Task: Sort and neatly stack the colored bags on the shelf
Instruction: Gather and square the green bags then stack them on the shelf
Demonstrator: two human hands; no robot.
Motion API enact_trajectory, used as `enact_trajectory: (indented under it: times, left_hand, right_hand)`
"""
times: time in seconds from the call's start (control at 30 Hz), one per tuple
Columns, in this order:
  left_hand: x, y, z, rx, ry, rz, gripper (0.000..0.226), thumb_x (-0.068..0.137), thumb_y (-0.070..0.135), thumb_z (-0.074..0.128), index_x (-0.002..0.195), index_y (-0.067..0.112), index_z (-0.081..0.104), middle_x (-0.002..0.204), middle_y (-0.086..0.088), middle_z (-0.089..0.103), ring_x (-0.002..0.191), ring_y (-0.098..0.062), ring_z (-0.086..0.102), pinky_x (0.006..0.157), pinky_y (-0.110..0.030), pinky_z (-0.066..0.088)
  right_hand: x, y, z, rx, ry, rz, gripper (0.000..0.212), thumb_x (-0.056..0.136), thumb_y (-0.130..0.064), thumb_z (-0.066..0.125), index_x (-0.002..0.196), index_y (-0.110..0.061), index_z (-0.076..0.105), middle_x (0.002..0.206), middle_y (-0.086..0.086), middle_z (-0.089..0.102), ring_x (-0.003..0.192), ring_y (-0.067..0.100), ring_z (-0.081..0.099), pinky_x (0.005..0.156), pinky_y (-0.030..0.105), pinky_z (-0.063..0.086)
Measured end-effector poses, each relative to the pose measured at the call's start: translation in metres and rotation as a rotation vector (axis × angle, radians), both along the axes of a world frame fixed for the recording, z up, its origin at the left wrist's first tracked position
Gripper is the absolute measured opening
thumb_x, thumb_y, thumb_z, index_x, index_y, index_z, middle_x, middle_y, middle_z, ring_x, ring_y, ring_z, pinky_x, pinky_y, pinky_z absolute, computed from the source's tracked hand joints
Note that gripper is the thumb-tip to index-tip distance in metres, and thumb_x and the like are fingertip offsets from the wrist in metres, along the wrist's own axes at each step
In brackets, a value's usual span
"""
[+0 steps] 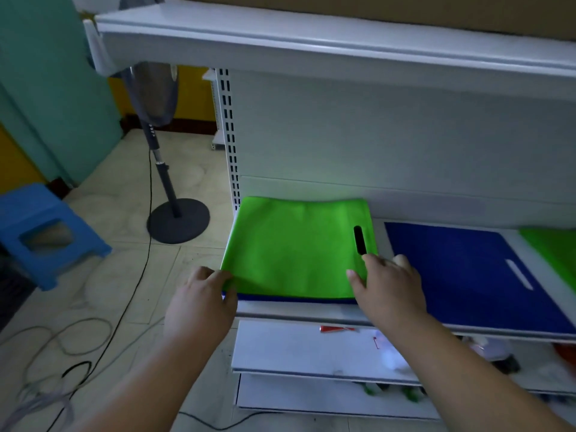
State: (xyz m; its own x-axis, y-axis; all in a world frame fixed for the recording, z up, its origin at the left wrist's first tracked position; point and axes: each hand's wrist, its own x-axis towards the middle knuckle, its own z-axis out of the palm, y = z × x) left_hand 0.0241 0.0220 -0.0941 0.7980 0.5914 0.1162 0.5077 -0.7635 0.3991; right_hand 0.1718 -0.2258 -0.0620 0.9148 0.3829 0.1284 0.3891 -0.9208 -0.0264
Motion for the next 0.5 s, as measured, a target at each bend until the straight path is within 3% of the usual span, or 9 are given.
enact_trajectory:
  times: [0.13, 0.23, 0.4, 0.5]
  left_hand:
    - [-0.003, 0.007, 0.004, -0.069, -0.057, 0.049, 0.017, 0.093, 0.026, 0.057, 0.105, 0.023, 0.069, 0.101, 0.004, 0.062, 0.067, -0.016, 0.054, 0.053, -0.024, 0.037]
    - [-0.007, 0.012, 0.008, -0.136, -0.098, 0.099, 0.008, 0.090, 0.020, 0.060, 0.093, 0.021, 0.066, 0.088, 0.006, 0.062, 0.065, -0.012, 0.050, 0.050, -0.022, 0.030]
    - [-0.004, 0.017, 0.012, -0.205, -0.079, 0.107, 0.016, 0.091, 0.026, 0.059, 0.106, 0.026, 0.060, 0.086, 0.006, 0.058, 0.068, -0.014, 0.054, 0.051, -0.023, 0.033]
    - [0.000, 0.017, 0.016, -0.191, -0.036, 0.067, 0.019, 0.091, 0.025, 0.058, 0.110, 0.025, 0.062, 0.085, 0.005, 0.058, 0.069, -0.016, 0.055, 0.052, -0.024, 0.034]
  right_hand:
    - [-0.001, 0.002, -0.001, 0.060, -0.030, 0.032, 0.043, 0.093, -0.051, 0.048, 0.106, -0.014, 0.065, 0.085, 0.007, 0.072, 0.092, 0.030, 0.050, 0.071, 0.035, 0.037]
    - [-0.007, 0.002, 0.001, 0.083, 0.020, 0.063, 0.042, 0.094, -0.052, 0.046, 0.110, -0.016, 0.063, 0.087, 0.005, 0.071, 0.096, 0.028, 0.048, 0.071, 0.034, 0.037]
    - [-0.012, -0.008, 0.004, 0.143, -0.019, 0.038, 0.044, 0.093, -0.049, 0.051, 0.114, -0.013, 0.064, 0.090, 0.005, 0.072, 0.097, 0.030, 0.051, 0.068, 0.034, 0.036]
    - [-0.022, -0.010, 0.004, 0.125, 0.065, 0.000, 0.047, 0.094, -0.053, 0.046, 0.119, -0.015, 0.062, 0.093, 0.004, 0.070, 0.104, 0.027, 0.049, 0.074, 0.033, 0.039]
